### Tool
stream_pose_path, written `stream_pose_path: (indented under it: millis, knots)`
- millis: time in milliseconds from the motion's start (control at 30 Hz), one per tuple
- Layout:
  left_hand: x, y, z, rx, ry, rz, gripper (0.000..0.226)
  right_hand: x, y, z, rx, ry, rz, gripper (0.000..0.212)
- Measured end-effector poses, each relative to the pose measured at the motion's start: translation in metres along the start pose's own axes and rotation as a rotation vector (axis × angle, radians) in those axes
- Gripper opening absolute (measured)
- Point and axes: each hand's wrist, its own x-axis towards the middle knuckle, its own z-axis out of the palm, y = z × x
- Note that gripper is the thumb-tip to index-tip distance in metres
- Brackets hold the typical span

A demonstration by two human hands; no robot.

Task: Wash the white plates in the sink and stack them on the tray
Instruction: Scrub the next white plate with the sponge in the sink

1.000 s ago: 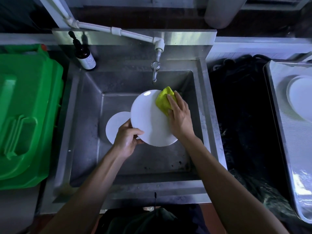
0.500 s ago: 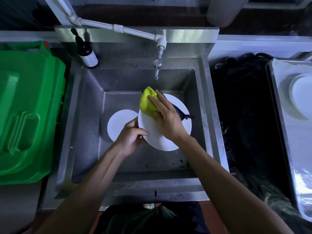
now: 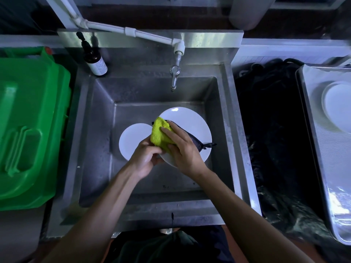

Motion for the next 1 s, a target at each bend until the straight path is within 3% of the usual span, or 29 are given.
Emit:
stream_pose_path:
  millis: [100,267,633,1000]
  knots:
    - [0.001,0.002,-0.001,0.028,0.026,-0.028,0.034,0.007,0.004,0.003,-0.033,0.048,-0.016,0.06]
    - [0.001,0.004,0.0,0.069,0.003,-0.051,0.044,0.032,0.032,0.004,-0.162,0.099,-0.024,0.046]
    - [0.003,0.0,0.005,0.02,0.152,-0.013,0.048,0.04,0.064,-0.011,-0.235,0.309,0.242,0.048]
    - [0.017,0.003,0.015,-0.125,0.29,0.003,0.04,-0.003,0.069,0.002,-0.143,0.305,0.423,0.052]
